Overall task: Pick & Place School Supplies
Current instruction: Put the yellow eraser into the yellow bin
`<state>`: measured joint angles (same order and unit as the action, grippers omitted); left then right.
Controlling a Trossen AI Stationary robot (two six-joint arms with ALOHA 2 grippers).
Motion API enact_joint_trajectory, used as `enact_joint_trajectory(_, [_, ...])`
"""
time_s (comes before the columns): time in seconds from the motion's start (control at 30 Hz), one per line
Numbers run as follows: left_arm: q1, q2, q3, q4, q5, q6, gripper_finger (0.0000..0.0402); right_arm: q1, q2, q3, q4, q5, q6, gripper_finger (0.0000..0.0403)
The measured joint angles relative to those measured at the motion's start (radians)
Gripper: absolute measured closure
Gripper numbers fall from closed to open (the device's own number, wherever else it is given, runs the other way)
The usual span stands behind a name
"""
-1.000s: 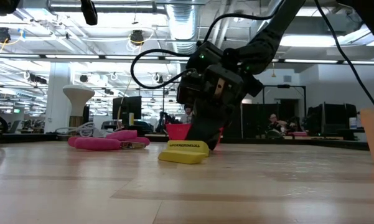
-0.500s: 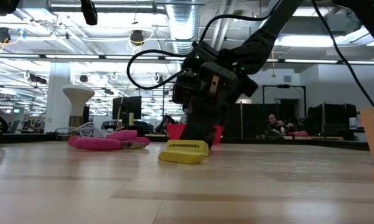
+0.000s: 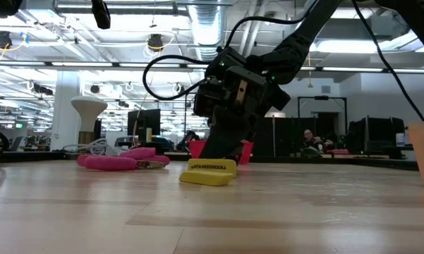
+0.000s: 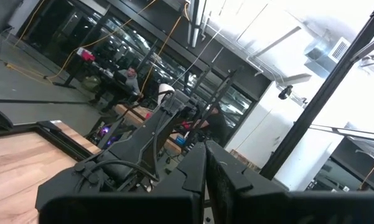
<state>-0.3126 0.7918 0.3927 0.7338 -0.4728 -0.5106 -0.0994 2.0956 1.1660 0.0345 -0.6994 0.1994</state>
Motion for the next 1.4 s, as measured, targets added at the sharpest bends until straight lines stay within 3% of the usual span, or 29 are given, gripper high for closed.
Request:
enact_joint_trajectory(0.27, [0.000,0.000,0.000,-0.002,0.000,0.000,0.0399,-0.022,-0.008,0.000,0.027,0.065,0.027,0.0403])
enact_joint_trajectory(0.47, [0.000,0.000,0.000,-0.002,0.000,0.009,0.0399,-0.067,-0.120,0.003,0.083,0.082,0.067,0.0403])
enact_joint_trajectory(0.77, [0.052,0.000,0.000,-0.002,0.008,0.062,0.0399,-0.066,-0.352,0.005,-0.145,0.182,0.156,0.0392])
enact_joint_trajectory(0.97, [0.121,0.000,0.000,-0.068,0.106,0.061,0.0399,0.010,-0.380,0.003,-0.262,0.179,0.248,0.0315])
enact_joint_trajectory(1.2, [0.184,0.000,0.000,-0.226,0.172,0.056,0.0399,0.105,-0.381,0.003,-0.311,0.369,0.321,0.0198])
enact_joint_trajectory(1.4, [0.237,0.000,0.000,-0.269,0.206,0.084,0.0396,0.138,-0.381,0.003,-0.302,0.421,0.444,0.0155])
